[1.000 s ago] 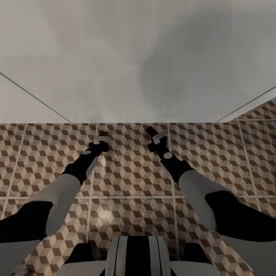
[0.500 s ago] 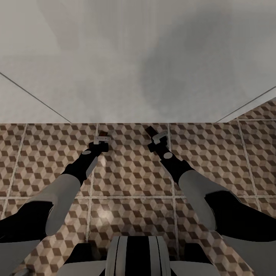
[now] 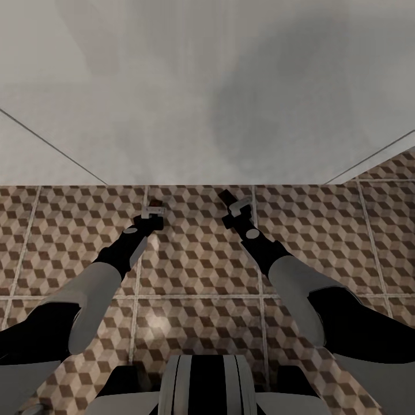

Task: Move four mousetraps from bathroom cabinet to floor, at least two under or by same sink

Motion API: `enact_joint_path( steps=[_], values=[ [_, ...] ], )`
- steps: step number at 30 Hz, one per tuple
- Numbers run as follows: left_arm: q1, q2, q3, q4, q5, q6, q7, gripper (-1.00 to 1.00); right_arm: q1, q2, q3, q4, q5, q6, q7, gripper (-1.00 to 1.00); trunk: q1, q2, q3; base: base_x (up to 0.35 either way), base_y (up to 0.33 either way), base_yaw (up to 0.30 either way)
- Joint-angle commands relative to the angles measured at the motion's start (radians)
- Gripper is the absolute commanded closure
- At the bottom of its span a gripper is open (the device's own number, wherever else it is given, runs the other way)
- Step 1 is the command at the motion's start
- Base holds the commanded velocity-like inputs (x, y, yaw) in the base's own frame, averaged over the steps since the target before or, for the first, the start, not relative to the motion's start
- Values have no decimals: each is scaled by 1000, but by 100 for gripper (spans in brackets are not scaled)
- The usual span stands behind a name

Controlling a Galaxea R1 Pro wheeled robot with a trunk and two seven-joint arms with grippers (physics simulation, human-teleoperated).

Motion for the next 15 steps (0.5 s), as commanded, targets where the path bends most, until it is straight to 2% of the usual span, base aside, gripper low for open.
enact_joint_path(
  steps=[1, 15],
  values=[
    [0, 0, -1, 0, -4, 0, 4, 100, 0, 0, 1, 0, -1, 0, -3, 100, 0, 0, 0, 0, 0, 0],
    [0, 0, 0, 1, -3, 0, 4, 100, 0, 0, 1, 0, -1, -1, -3, 100, 0, 0, 0, 0, 0, 0]
  ],
)
